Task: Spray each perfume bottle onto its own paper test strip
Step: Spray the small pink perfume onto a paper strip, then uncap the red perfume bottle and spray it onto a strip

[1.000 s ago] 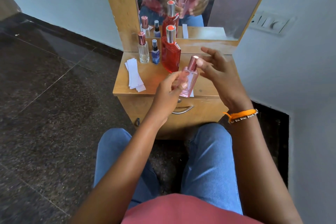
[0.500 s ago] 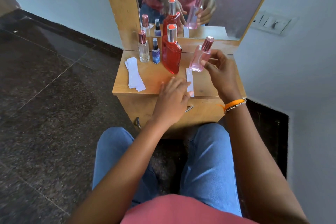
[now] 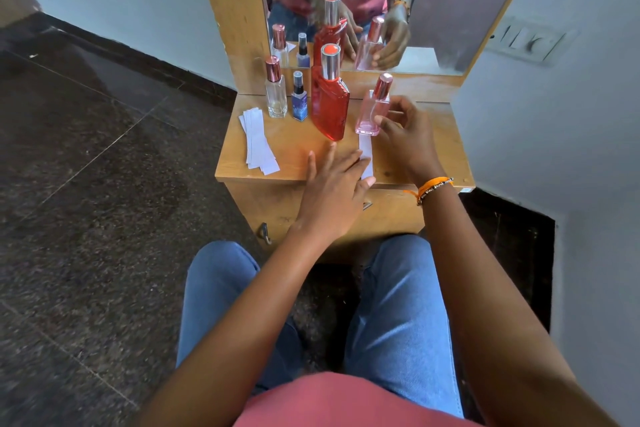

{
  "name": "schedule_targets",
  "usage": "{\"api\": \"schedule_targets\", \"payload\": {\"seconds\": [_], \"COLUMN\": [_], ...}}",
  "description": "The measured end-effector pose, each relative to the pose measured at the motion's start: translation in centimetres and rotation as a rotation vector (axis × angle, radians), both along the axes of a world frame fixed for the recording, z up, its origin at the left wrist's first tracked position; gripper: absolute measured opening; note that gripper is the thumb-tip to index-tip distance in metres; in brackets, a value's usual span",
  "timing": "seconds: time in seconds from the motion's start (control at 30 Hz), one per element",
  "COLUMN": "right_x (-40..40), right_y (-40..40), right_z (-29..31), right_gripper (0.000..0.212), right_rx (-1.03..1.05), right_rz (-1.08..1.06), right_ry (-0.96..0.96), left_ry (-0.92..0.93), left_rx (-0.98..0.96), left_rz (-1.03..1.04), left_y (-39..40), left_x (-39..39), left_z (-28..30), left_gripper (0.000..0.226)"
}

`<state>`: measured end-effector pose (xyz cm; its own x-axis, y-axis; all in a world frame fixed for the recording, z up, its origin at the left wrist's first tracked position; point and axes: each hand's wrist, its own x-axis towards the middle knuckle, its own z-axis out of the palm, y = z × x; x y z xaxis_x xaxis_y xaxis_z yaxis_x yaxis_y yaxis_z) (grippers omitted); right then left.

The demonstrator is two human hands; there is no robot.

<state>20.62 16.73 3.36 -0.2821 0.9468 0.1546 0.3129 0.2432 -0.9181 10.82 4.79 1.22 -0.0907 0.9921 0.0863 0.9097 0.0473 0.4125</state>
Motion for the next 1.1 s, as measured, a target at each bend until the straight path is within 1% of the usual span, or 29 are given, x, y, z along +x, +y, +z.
{"api": "schedule_targets", "payload": {"seconds": [0.13,0.2,0.23,0.3,0.33,0.37,0.43,0.53,0.6,0.67,0.73,0.8,0.9,1.0,1.1], "right_x": [-0.2,-0.1,-0.1,0.0,-0.2,-0.6,-1.9,-4.9,-7.2,-9.4,-11.6,-13.3,-15.0,-15.7,-15.8], "right_y": [-0.4,-1.1,-1.7,-3.4,-4.5,-5.6,-7.6,-9.3,-9.4,-8.8,-8.0,-7.4,-6.9,-6.7,-6.4], "right_z": [0.1,0.1,0.0,-0.1,-0.1,-0.1,0.0,0.2,0.4,0.4,0.3,0.2,-0.1,-0.3,-0.1], "right_gripper": [0.035,0.037,0.034,0.022,0.015,0.01,0.008,0.005,0.004,0.005,0.01,0.015,0.024,0.019,0.021], "right_rx": [-0.009,0.035,0.078,0.199,0.254,0.288,0.315,0.284,0.239,0.184,0.109,0.04,0.019,-0.024,-0.12], "right_rz": [-0.018,-0.108,-0.186,-0.327,-0.344,-0.315,-0.172,-0.008,0.028,0.049,0.053,0.06,0.043,-0.004,-0.02], "right_ry": [-0.006,0.028,0.053,0.087,0.092,0.097,0.092,0.015,-0.042,-0.13,-0.22,-0.259,-0.337,-0.334,-0.284], "left_ry": [-0.054,-0.11,-0.145,-0.218,-0.243,-0.257,-0.267,-0.259,-0.227,-0.209,-0.202,-0.199,-0.197,-0.215,-0.204], "left_rx": [-0.012,0.016,0.053,0.17,0.238,0.302,0.402,0.46,0.445,0.404,0.315,0.231,0.194,0.195,0.192], "left_rz": [-0.004,0.002,0.014,0.064,0.105,0.158,0.294,0.51,0.638,0.689,0.669,0.622,0.547,0.523,0.52], "left_y": [-0.1,-0.5,-0.8,-1.6,-2.2,-2.8,-3.9,-5.6,-6.4,-6.6,-6.3,-5.9,-5.3,-5.1,-5.1], "left_x": [0.1,0.1,0.0,-0.4,-0.8,-1.3,-2.4,-4.2,-5.3,-6.5,-7.6,-8.4,-8.9,-8.8,-8.9], "left_z": [0.1,0.2,0.4,0.9,1.2,1.4,1.6,1.3,1.0,0.6,0.3,-0.1,-0.7,-1.0,-1.3], "left_gripper": [0.046,0.044,0.041,0.033,0.028,0.025,0.023,0.021,0.024,0.034,0.041,0.045,0.048,0.049,0.049]}}
